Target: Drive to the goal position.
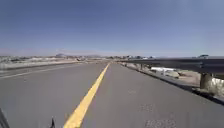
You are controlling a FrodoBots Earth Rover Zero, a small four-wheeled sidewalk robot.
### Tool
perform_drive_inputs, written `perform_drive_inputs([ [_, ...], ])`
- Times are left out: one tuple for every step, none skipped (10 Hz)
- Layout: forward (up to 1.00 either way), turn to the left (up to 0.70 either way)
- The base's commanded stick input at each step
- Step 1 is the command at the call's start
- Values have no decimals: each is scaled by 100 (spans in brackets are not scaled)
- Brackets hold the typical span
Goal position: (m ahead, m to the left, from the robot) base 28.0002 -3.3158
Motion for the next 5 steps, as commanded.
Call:
perform_drive_inputs([
  [85,0],
  [85,0],
  [85,0],
  [85,0],
  [85,0],
])
